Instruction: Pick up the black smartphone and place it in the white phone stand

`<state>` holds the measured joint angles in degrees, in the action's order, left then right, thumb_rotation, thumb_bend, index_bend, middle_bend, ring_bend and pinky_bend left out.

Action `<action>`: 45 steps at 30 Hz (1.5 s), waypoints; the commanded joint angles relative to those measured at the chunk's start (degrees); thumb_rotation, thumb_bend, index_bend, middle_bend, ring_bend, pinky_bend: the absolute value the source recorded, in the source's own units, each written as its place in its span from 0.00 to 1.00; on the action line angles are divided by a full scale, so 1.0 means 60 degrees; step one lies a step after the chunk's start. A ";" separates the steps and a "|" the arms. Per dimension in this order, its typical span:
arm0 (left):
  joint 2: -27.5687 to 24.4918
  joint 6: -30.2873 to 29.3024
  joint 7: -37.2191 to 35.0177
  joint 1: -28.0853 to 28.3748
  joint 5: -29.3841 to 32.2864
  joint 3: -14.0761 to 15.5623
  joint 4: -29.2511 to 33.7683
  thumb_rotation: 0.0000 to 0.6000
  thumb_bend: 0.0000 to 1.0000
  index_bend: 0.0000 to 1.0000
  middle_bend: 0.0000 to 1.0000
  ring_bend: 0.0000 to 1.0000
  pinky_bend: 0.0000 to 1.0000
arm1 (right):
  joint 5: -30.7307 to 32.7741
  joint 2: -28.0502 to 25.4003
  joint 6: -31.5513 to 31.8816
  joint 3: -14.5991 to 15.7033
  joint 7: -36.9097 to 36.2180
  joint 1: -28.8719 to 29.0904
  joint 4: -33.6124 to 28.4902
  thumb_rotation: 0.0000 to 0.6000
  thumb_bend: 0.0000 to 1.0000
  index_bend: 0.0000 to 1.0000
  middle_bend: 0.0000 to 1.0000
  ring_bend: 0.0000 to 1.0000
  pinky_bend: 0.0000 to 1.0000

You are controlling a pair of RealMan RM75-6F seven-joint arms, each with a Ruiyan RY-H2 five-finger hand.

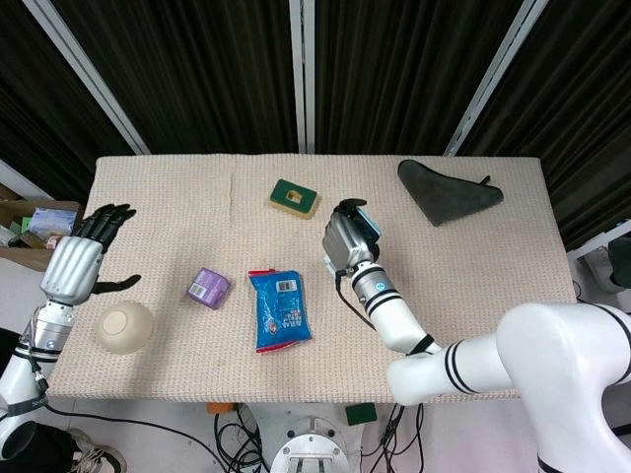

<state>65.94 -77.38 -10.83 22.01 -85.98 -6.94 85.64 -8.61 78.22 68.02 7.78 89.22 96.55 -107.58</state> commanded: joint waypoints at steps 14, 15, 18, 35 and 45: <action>-0.0048 0.0005 -0.0007 -0.0047 -0.0016 0.0023 0.0005 1.00 0.07 0.12 0.10 0.08 0.20 | 0.0246 0.0758 0.0381 -0.0321 0.0419 -0.0203 0.0534 1.00 0.67 0.84 0.71 0.61 0.41; -0.0054 0.0006 -0.0007 -0.0048 -0.0016 0.0022 0.0005 1.00 0.07 0.12 0.11 0.08 0.20 | 0.0230 0.0795 0.0416 -0.0330 0.0430 -0.0218 0.0559 1.00 0.67 0.84 0.71 0.61 0.41; -0.0063 0.0030 -0.0018 -0.0051 -0.0012 0.0031 -0.0003 1.00 0.07 0.12 0.11 0.08 0.20 | 0.0172 0.0997 0.0519 -0.0377 0.0488 -0.0306 0.0666 1.00 0.66 0.84 0.71 0.61 0.41; -0.0076 0.0079 -0.0287 -0.0070 0.0047 0.0005 -0.0199 1.00 0.07 0.13 0.10 0.08 0.20 | 0.0205 0.1596 0.0629 -0.0696 0.0757 -0.0701 0.1112 1.00 0.66 0.84 0.71 0.61 0.40; -0.0090 0.0120 -0.0444 -0.0075 0.0092 -0.0013 -0.0337 1.00 0.07 0.12 0.11 0.08 0.20 | 0.0187 0.1846 0.0732 -0.0828 0.1023 -0.0844 0.1263 1.00 0.66 0.84 0.71 0.61 0.40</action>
<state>65.41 -76.66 -13.49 21.56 -85.43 -7.01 83.63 -7.56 89.22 72.40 2.89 95.26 91.55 -100.06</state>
